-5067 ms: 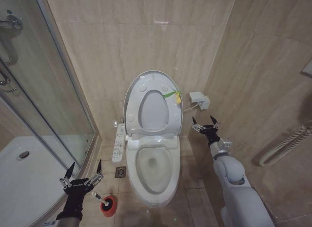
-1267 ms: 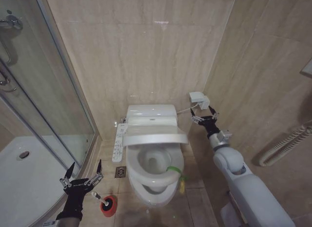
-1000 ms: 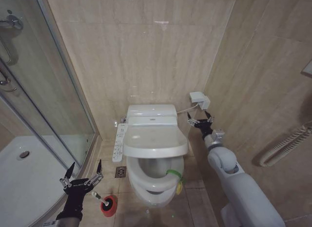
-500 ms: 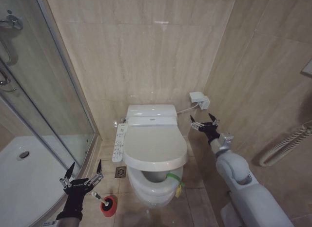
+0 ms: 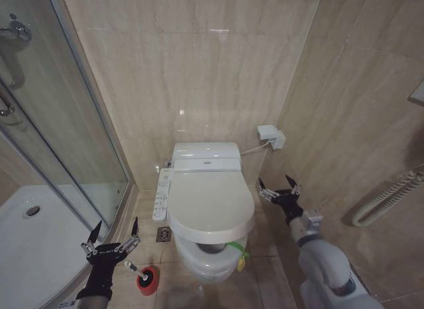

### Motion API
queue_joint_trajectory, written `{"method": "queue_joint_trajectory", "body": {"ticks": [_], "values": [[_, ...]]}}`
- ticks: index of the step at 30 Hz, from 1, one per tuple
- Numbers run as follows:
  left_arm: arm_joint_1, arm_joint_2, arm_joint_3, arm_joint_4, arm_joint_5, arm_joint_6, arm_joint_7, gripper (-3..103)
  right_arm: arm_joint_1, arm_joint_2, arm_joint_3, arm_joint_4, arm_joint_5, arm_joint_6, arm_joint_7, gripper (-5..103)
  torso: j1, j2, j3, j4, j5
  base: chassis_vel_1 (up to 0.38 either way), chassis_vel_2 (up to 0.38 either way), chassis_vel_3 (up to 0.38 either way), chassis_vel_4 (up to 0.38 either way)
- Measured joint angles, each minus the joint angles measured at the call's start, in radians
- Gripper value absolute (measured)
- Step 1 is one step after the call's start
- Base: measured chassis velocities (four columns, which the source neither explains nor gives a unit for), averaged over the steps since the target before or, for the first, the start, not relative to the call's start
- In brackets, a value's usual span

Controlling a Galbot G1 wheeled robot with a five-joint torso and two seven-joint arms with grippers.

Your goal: Open the toilet lid, clean the toilet bowl with a toilet brush, close the toilet lid, and flush.

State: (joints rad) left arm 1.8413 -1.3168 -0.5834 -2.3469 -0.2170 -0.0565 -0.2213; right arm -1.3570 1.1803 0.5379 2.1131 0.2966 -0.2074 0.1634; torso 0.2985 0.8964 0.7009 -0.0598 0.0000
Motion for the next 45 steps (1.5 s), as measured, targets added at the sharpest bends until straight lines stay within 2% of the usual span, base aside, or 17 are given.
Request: {"method": "queue_joint_trajectory", "body": {"ticks": [9, 22, 26, 35, 42, 45], "values": [[0.0, 0.0, 0.0, 0.0, 0.0, 0.0, 0.0, 99, -0.147, 0.038, 0.044, 0.068, -0.021, 0.051, -0.017, 100, 0.0, 0.0, 0.0, -0.0001, 0.0, 0.0, 0.0, 0.0, 0.0], [0.0, 0.0, 0.0, 0.0, 0.0, 0.0, 0.0, 99, -0.308, 0.076, 0.093, 0.2, -0.015, 0.058, -0.033, 100, 0.0, 0.0, 0.0, -0.0001, -0.0001, 0.0, 0.0, 0.0, 0.0], [0.0, 0.0, 0.0, 0.0, 0.0, 0.0, 0.0, 99, -0.379, 0.094, 0.108, 0.217, -0.03, 0.079, -0.057, 100, 0.0, 0.0, 0.0, -0.0001, 0.0, 0.0, 0.0, 0.0, 0.0], [0.0, 0.0, 0.0, 0.0, 0.0, 0.0, 0.0, 99, -0.427, 0.126, 0.109, 0.244, -0.057, 0.1, -0.065, 100, 0.0, 0.0, 0.0, 0.0, 0.0001, 0.0, 0.0, 0.0, 0.0], [0.0, 0.0, 0.0, 0.0, 0.0, 0.0, 0.0, 99, -0.429, 0.191, 0.095, 0.272, -0.109, 0.112, -0.063, 100, 0.0, 0.0, 0.0, 0.0, -0.0001, 0.0, 0.0, 0.0, 0.0], [0.0, 0.0, 0.0, 0.0, 0.0, 0.0, 0.0, 99, -0.404, 0.264, 0.077, 0.262, -0.169, 0.13, -0.057, 100, 0.0, 0.0, 0.0, 0.0001, 0.0, 0.0, 0.0, 0.0, 0.0]]}}
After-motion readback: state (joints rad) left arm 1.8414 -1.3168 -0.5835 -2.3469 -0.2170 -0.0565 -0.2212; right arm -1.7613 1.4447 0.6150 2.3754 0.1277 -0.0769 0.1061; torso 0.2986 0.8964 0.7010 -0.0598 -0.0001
